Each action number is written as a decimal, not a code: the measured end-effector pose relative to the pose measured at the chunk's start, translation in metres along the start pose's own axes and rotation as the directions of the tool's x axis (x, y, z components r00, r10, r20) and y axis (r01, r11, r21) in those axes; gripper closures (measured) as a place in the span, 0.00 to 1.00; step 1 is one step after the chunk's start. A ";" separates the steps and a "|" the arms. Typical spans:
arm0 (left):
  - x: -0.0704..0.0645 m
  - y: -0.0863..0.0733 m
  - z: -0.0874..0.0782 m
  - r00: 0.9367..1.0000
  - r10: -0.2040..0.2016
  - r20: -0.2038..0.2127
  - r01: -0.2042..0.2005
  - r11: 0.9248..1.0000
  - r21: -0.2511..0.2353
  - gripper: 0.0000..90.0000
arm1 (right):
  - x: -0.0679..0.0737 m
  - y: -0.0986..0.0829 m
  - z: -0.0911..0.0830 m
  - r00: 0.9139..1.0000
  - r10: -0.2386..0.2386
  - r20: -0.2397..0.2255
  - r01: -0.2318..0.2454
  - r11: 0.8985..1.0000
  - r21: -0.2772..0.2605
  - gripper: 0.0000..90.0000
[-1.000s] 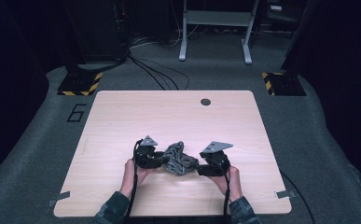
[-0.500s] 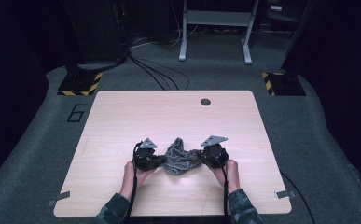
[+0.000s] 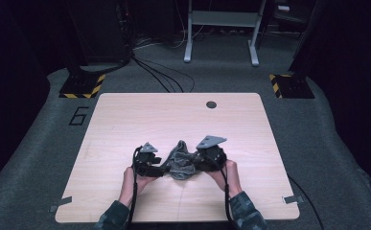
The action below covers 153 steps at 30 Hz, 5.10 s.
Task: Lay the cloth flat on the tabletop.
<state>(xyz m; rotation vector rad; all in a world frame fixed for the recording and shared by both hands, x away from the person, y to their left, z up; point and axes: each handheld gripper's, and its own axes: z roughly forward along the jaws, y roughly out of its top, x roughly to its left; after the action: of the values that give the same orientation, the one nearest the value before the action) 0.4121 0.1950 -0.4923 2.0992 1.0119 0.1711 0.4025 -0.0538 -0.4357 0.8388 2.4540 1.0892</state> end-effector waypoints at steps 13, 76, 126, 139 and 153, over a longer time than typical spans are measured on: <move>-0.001 -0.009 0.020 0.998 0.056 0.013 -0.057 0.996 0.069 0.85 | 0.008 -0.001 0.073 1.000 -0.013 -0.022 0.017 0.985 0.172 0.95; -0.010 0.026 0.048 0.992 0.108 -0.059 -0.098 0.984 0.150 0.56 | -0.047 -0.067 0.016 0.970 0.203 0.131 -0.225 0.957 0.184 0.75; 0.004 0.021 -0.008 0.995 0.008 -0.102 -0.008 1.000 0.000 0.33 | -0.086 -0.079 -0.024 0.961 0.250 0.114 -0.259 0.963 0.072 0.59; 0.033 0.032 0.028 0.995 -0.063 -0.077 0.069 0.995 0.073 0.36 | -0.117 -0.079 0.013 0.941 0.313 0.130 -0.331 0.932 0.149 0.57; 0.024 0.029 0.037 0.994 0.025 -0.105 -0.016 0.996 0.091 0.87 | -0.109 -0.081 0.024 0.946 0.299 0.126 -0.317 0.934 0.164 0.87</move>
<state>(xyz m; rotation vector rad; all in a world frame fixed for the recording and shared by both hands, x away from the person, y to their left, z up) 0.4611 0.1794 -0.5020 2.2028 1.0792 0.2543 0.4684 -0.1527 -0.5059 1.3408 2.4185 0.9002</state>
